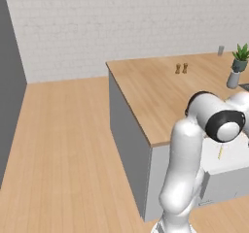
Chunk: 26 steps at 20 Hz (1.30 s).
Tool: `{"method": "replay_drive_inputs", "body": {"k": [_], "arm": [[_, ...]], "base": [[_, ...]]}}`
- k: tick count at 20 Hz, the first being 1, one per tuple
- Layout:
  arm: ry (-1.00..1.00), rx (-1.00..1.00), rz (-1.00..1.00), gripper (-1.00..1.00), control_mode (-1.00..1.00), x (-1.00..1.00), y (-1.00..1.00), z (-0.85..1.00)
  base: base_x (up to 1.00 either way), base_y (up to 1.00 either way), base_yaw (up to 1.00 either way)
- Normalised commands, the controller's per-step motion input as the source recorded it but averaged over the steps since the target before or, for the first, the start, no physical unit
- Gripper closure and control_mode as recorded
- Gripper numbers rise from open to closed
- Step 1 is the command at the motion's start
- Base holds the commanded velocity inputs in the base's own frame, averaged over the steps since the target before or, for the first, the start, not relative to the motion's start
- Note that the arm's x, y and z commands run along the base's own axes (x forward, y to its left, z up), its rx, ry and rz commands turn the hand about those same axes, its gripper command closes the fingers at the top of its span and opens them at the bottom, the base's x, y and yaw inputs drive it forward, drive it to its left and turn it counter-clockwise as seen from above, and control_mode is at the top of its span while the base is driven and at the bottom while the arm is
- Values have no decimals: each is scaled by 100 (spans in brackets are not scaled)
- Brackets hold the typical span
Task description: Take a straw from the drawer in front and place it inside the glass cup on the dining counter.
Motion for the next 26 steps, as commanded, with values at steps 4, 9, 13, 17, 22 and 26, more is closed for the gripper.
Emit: {"method": "replay_drive_inputs", "body": {"k": [4, 9, 13, 17, 22, 26], "arm": [[-57, 0, -61, -100, -100, 81, 59, 33], [-47, 2, -67, -100, -100, 67, 31, 52], [-28, 9, -66, -100, -100, 76, 9, 76], [-16, 26, -66, -100, -100, 52, 0, 98], [-18, 35, -61, -100, -100, 45, -2, 100], [-16, 44, -53, -100, -100, 63, -7, 100]], "base": [[0, 0, 0], [0, 0, 0], [0, 0, 0], [0, 0, 0], [0, 0, 0], [0, 0, 0]]}}
